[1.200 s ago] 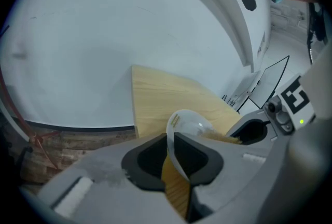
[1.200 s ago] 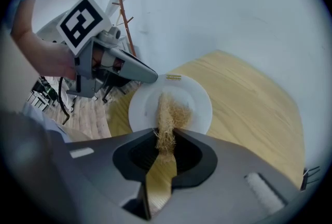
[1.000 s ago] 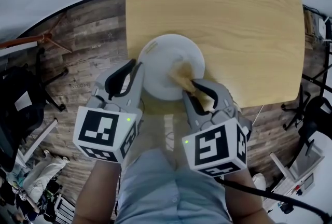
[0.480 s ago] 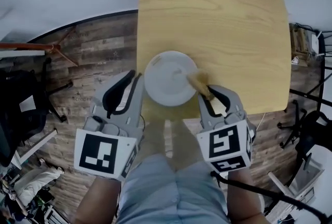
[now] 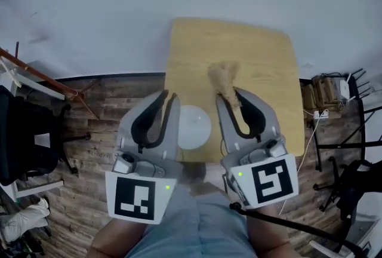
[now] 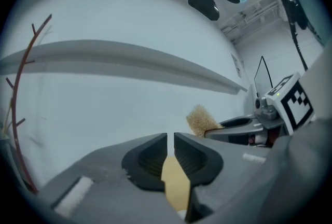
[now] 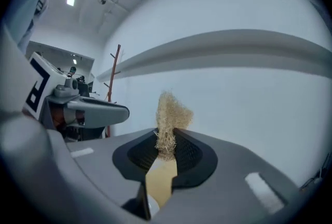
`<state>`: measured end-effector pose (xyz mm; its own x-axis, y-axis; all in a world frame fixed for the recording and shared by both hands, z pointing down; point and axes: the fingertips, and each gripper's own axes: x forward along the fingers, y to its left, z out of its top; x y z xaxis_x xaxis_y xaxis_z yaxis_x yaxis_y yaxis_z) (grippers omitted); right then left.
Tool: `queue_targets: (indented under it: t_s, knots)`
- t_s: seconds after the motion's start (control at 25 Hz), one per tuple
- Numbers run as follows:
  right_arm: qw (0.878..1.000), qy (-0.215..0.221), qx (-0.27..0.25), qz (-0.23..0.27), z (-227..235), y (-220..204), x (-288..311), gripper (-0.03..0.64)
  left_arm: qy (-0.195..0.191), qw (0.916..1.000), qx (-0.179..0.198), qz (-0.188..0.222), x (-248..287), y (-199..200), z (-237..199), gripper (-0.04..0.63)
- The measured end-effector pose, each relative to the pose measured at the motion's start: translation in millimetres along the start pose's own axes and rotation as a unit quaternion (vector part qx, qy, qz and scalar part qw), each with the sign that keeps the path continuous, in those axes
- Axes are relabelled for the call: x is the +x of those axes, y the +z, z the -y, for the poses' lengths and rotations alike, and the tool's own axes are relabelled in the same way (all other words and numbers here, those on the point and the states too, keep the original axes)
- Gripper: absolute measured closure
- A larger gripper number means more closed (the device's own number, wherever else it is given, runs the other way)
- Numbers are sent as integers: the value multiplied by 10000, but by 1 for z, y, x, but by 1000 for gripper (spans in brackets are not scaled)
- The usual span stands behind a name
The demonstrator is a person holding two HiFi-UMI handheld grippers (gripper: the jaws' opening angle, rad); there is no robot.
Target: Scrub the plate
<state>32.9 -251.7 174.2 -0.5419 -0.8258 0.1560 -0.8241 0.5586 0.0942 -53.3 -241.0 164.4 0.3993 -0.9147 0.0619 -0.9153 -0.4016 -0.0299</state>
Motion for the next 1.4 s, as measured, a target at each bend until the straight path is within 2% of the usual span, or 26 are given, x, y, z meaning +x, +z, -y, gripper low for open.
queue_targets:
  t_s: [0.12,0.24,0.4,0.88,1.4]
  knots:
    - [9994,-21,-115,324,-2,24,-3,545,76,9991,264,329,-3,24,3,559]
    - [9985,-50,-197,500,-4,38,-6,545,30,9981,442,432,-5,35,10,574]
    - [9976,-132,-270,623,3,47,-10,546,51,9983,442,370,-4,39,14,574]
    - [9940,-147,-492,961,4,65,-18,547,238,9977,374,516,-4,51,12,575]
    - [9956,-69,-530,765,1,58,-12,547,212,9983,340,413,3,46,9,574]
